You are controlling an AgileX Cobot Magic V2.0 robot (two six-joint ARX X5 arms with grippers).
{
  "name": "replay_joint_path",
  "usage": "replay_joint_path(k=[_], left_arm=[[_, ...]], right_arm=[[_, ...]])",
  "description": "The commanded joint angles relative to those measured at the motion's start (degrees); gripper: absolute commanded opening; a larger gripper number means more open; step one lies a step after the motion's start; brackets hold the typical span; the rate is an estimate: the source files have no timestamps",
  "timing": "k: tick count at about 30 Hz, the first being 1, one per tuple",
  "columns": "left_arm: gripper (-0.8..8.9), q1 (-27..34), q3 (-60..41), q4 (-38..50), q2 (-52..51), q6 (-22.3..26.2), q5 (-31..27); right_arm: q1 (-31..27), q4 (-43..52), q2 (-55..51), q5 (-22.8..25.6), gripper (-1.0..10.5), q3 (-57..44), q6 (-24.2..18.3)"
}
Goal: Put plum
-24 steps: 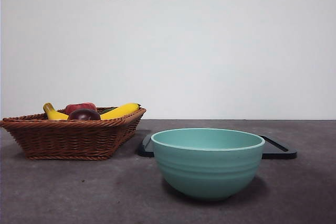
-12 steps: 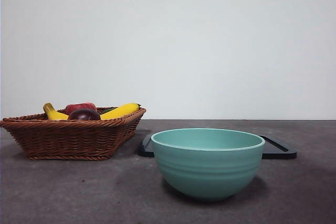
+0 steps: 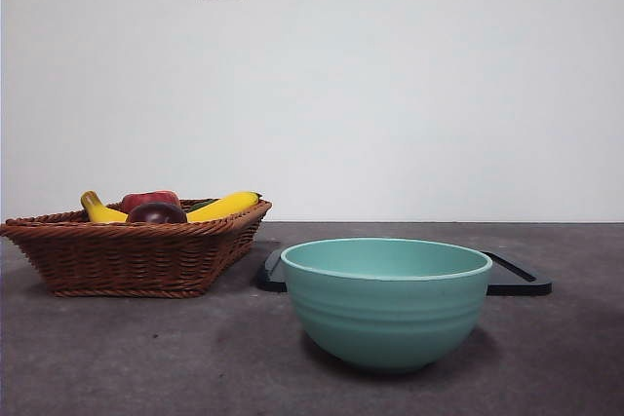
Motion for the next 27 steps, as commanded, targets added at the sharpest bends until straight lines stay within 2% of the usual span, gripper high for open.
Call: replay_joint_path(k=[1, 27], left_arm=[[0.07, 0.2, -1.2, -0.3, -0.1, 0.2, -0.3], [0.07, 0.2, -1.2, -0.3, -0.1, 0.2, -0.3]], right_arm=[[-0.1, -0.4, -0.2, 0.0, 0.1, -0.3, 0.0], [-0.1, 0.7, -0.2, 0.0, 0.1, -0.3, 0.0]])
